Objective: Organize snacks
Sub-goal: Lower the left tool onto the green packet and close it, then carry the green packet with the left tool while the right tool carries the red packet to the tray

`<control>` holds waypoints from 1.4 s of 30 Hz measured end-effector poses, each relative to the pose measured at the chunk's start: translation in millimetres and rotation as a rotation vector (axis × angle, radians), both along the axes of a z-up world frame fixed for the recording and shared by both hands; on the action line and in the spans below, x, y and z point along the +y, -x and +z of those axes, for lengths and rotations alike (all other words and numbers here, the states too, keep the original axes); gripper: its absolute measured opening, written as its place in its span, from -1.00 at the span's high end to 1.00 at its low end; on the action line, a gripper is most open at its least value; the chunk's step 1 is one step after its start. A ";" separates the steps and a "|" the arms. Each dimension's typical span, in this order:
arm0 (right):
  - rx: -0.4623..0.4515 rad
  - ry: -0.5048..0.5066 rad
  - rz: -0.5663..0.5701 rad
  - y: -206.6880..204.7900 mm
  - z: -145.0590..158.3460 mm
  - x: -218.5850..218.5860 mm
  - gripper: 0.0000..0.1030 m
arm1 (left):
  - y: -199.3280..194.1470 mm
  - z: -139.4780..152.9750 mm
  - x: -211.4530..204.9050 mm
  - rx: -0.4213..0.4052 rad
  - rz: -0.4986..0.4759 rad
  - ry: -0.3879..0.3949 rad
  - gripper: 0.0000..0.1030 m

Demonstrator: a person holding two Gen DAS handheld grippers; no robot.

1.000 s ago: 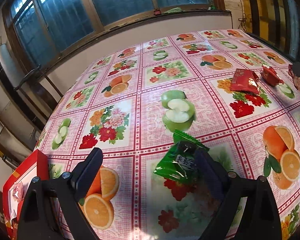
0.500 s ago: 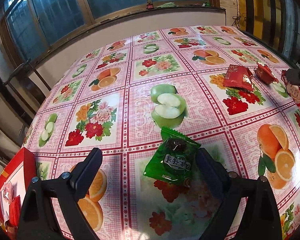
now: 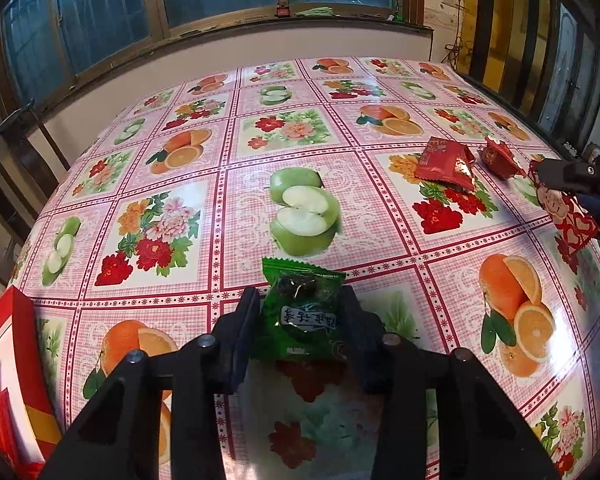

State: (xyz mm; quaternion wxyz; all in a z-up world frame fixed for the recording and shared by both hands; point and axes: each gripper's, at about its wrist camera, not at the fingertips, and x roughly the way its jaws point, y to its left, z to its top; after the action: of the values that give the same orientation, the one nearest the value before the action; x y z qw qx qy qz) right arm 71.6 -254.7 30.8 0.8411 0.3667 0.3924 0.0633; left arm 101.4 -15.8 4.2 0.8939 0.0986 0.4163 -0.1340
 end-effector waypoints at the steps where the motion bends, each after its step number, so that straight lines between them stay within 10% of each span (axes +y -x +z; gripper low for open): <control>1: 0.000 0.001 0.002 -0.3 0.0 0.6 0.44 | 0.5 -0.1 -0.2 0.002 -0.001 0.006 0.24; 15: -0.026 -0.079 0.132 -7.9 -2.2 27.8 0.44 | 19.0 17.9 10.4 -0.061 0.059 0.009 0.27; 30: 0.005 0.003 0.287 -16.2 -11.8 84.7 0.43 | 136.9 40.4 57.8 -0.127 0.134 0.023 0.27; 42: -0.038 -0.077 0.569 -15.0 -5.9 276.6 0.40 | 166.6 83.8 216.5 -0.207 0.398 -0.006 0.26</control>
State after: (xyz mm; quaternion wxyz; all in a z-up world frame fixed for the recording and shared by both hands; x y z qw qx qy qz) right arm 86.6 21.9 24.9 0.7823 0.2724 0.4610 0.3183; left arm -65.2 200.7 88.0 0.9404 0.0304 0.3340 0.0573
